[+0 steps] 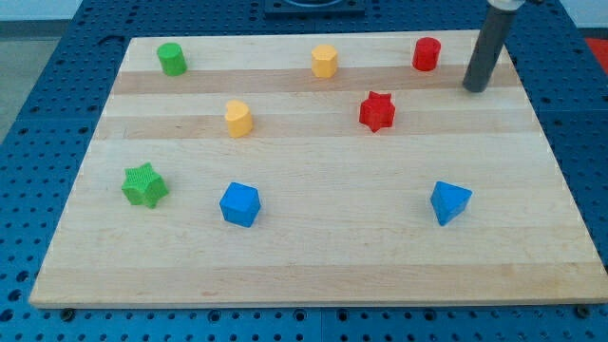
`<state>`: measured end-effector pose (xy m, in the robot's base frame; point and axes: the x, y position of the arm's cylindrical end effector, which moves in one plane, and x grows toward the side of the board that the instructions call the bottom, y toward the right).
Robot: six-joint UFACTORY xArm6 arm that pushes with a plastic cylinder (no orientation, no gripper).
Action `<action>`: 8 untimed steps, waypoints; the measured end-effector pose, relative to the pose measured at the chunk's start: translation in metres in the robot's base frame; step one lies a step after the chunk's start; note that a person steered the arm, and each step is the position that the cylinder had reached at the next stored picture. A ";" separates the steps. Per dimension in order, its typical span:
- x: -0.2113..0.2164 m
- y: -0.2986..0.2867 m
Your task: Push the red circle up a bit
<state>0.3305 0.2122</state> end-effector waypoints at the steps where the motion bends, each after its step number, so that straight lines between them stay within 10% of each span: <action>1: 0.018 -0.060; 3: 0.082 -0.106; 8: 0.058 -0.058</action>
<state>0.3889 0.1547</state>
